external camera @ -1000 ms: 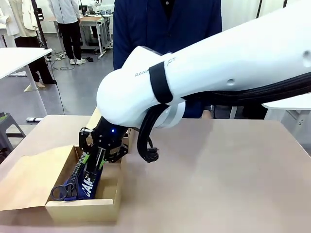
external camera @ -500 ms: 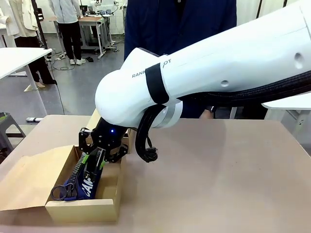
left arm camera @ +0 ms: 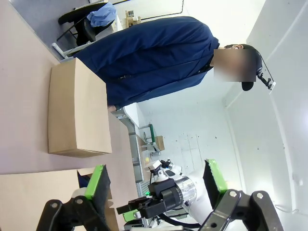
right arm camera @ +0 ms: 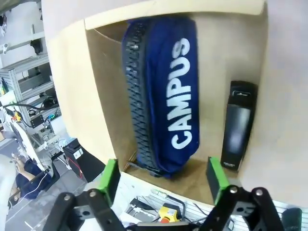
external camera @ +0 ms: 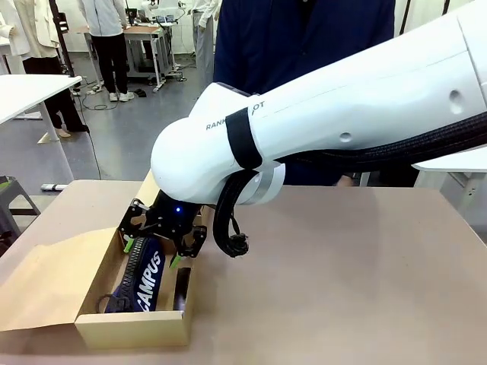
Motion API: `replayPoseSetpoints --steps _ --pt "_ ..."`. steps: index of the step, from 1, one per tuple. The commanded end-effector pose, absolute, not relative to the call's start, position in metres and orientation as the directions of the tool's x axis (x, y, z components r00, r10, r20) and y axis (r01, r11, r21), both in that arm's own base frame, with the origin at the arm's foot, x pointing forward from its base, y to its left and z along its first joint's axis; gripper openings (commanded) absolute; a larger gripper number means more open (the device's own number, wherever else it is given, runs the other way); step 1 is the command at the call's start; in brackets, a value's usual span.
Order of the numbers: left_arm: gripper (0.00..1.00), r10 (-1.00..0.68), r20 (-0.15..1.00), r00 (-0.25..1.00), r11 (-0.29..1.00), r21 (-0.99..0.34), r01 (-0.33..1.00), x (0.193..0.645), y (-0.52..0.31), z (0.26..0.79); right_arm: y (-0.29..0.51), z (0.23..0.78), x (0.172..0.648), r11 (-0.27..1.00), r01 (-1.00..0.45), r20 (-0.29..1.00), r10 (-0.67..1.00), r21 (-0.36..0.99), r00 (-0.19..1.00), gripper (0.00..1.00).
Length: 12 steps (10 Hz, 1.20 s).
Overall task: Place items inside the box.
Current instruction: Pick up a Pencil pouch or Stapler and place it inside the Mailer Box closest to the robot.
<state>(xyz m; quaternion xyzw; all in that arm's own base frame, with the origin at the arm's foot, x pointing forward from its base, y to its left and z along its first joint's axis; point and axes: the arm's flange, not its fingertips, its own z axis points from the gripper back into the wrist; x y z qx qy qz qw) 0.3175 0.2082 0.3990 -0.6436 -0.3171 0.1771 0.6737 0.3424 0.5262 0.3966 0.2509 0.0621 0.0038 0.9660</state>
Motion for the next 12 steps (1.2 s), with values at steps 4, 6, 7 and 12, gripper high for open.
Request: replayPoseSetpoints --steps 4,6,7,12 --pt "1.0 0.639 0.215 0.738 0.113 -0.976 0.187 0.314 0.207 0.4 0.496 0.417 0.341 0.84 0.004 -0.1 0.061 0.543 0.993 1.0" --pt "1.0 0.639 0.215 0.738 0.113 -0.976 0.187 0.314 0.207 0.4 0.445 0.445 0.343 0.803 -0.001 -0.151 0.113 0.596 0.982 1.0" --pt "1.0 0.639 0.215 0.738 0.113 -0.976 0.187 0.314 0.207 0.4 0.398 0.459 0.347 0.785 0.026 -0.157 0.092 0.619 0.983 1.0" --pt "1.0 0.639 0.215 0.738 0.113 -0.976 0.187 0.314 0.207 0.4 0.159 0.457 0.341 0.451 0.242 -0.235 -0.072 0.859 0.969 1.0"
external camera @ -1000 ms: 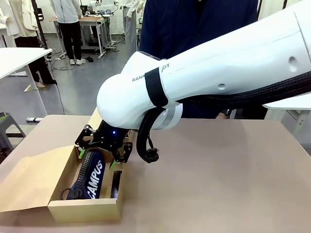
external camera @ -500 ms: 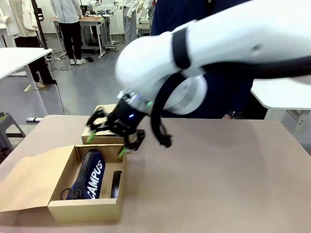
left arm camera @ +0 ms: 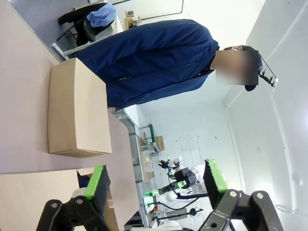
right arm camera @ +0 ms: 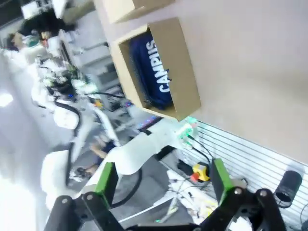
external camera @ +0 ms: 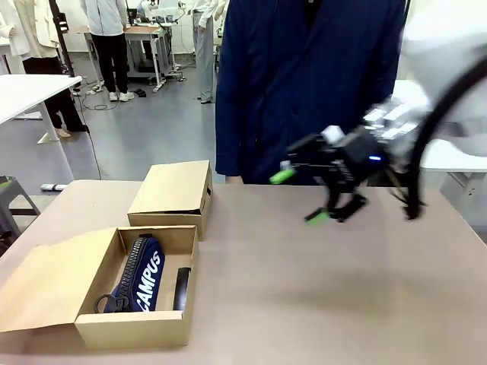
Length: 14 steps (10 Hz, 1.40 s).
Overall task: Place items inside the box.
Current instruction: Pick up a Pencil pouch or Stapler and place it inside the Mailer Box closest to the robot.
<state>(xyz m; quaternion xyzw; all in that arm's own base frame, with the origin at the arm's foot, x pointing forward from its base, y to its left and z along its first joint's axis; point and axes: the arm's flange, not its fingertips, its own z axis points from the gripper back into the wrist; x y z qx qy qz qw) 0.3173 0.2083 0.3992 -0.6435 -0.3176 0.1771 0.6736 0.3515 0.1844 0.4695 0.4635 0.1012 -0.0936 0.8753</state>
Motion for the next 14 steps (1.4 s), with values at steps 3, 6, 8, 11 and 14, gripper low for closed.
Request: replayPoseSetpoints --steps 3,6,8,11,14 --pt "1.0 0.639 0.215 0.738 0.113 -0.976 0.187 0.314 0.207 0.4 0.125 0.43 0.322 0.398 0.457 -0.366 -0.286 0.796 0.886 1.0" --pt "1.0 0.639 0.215 0.738 0.113 -0.976 0.187 0.314 0.207 0.4 0.099 0.443 0.35 0.397 0.382 -0.321 -0.214 0.834 0.923 1.0" --pt "1.0 0.639 0.215 0.738 0.113 -0.976 0.187 0.314 0.207 0.4 0.043 0.459 0.375 0.229 0.416 -0.408 -0.08 0.88 0.909 1.0" --pt "1.0 0.639 0.215 0.738 0.113 -0.976 0.187 0.314 0.207 0.4 -0.112 0.441 0.365 0.043 0.392 -0.391 0.243 0.919 0.888 1.0" --pt "1.0 0.639 0.215 0.738 0.113 -0.976 0.187 0.314 0.207 0.4 -0.159 0.407 0.335 -0.058 0.153 -0.15 0.057 0.987 0.987 1.0"
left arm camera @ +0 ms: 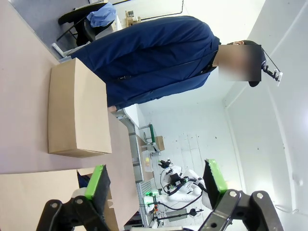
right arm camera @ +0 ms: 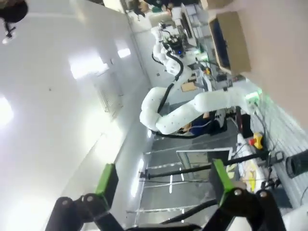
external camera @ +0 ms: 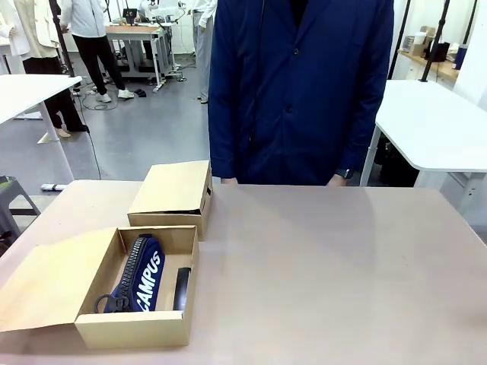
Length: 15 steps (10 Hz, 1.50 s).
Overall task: Place items inside the box.
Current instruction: Pick up a Pencil pouch or Stapler and place it inside the Mailer Box closest to the robot, then close the lid of the Mailer Box closest to the robot.
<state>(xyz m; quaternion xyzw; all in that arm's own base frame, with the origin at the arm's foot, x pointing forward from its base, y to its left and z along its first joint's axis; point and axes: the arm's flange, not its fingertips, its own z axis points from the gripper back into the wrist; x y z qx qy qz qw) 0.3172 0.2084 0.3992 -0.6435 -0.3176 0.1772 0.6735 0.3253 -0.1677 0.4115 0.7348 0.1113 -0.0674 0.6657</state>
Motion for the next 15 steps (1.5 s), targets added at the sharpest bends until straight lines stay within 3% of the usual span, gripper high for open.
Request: replayPoseSetpoints --steps 1,10,11,12,13,14,15 --pt "1.0 0.639 0.215 0.738 0.113 -0.976 0.187 0.314 0.207 0.4 -0.155 0.425 0.326 -0.056 0.322 -0.316 0.103 0.945 0.943 1.0" --pt "1.0 0.647 0.2 0.735 0.109 -0.979 0.17 0.317 0.208 0.399 -0.155 0.425 0.326 -0.056 0.322 -0.316 0.103 0.945 0.943 1.0" --pt "1.0 0.525 0.342 0.779 0.089 -0.933 0.35 0.313 0.192 0.415 -0.155 0.425 0.326 -0.056 0.322 -0.316 0.103 0.945 0.943 1.0" --pt "1.0 0.242 0.555 0.796 0.027 -0.824 0.566 0.311 0.153 0.43 -0.155 0.425 0.326 -0.056 0.322 -0.316 0.103 0.945 0.943 1.0" --pt "1.0 0.036 0.65 0.759 -0.064 -0.757 0.651 0.304 0.109 0.436 -0.155 0.425 0.326 -0.056 0.322 -0.316 0.103 0.945 0.943 1.0" --pt "1.0 -0.112 0.765 0.634 -0.116 -0.644 0.756 0.294 0.068 0.437 -0.155 0.425 0.326 -0.056 0.322 -0.316 0.103 0.945 0.943 1.0" --pt "1.0 -0.194 0.895 0.401 -0.121 -0.428 0.896 0.286 0.039 0.433 -0.155 0.425 0.326 -0.056 0.322 -0.316 0.103 0.945 0.943 1.0"
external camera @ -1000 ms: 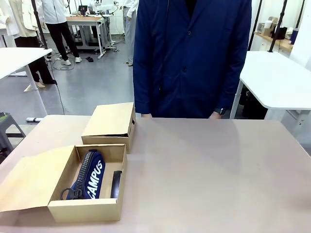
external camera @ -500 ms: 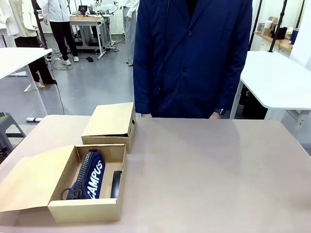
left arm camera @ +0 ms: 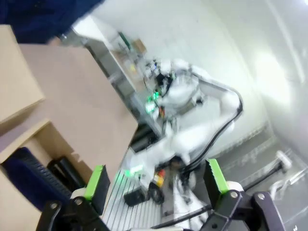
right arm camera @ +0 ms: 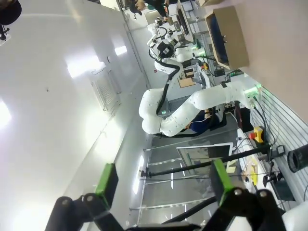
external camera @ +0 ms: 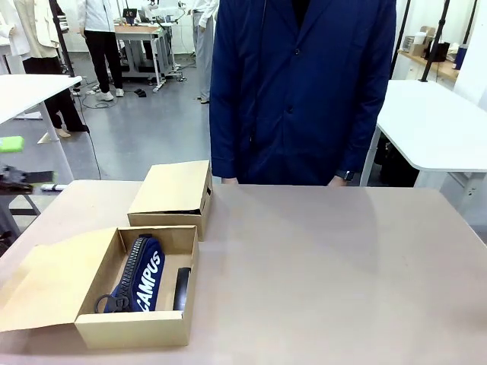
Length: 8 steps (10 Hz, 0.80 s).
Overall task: Place items inside the box.
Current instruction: Close the lid of the Mailer Box closest to the robot.
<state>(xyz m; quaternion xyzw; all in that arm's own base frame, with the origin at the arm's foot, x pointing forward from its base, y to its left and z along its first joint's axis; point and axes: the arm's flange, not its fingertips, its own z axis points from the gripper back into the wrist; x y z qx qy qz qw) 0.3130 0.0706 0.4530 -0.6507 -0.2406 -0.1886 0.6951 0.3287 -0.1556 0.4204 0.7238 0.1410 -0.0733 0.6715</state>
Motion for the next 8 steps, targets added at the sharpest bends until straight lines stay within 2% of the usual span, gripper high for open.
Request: replayPoseSetpoints --steps 1,3,4,5,8 --pt "1.0 -0.233 0.963 0.137 -0.134 -0.171 0.976 0.279 0.025 0.424 -0.155 0.425 0.326 -0.056 0.322 -0.316 0.103 0.945 0.943 1.0" --pt "1.0 -0.234 0.946 -0.226 -0.115 0.204 0.972 0.276 0.037 0.415 -0.155 0.425 0.326 -0.056 0.322 -0.316 0.103 0.945 0.943 1.0" --pt "1.0 -0.266 0.862 -0.431 -0.054 0.434 0.899 0.279 0.048 0.41 -0.155 0.425 0.326 -0.056 0.322 -0.316 0.103 0.945 0.943 1.0" --pt "1.0 -0.318 0.787 -0.528 -0.034 0.547 0.836 0.285 0.066 0.4 -0.155 0.425 0.326 -0.056 0.322 -0.316 0.103 0.945 0.943 1.0" --pt "1.0 -0.531 0.682 -0.502 0.024 0.605 0.796 0.295 0.129 0.389 -0.155 0.425 0.326 -0.056 0.322 -0.316 0.103 0.945 0.943 1.0"
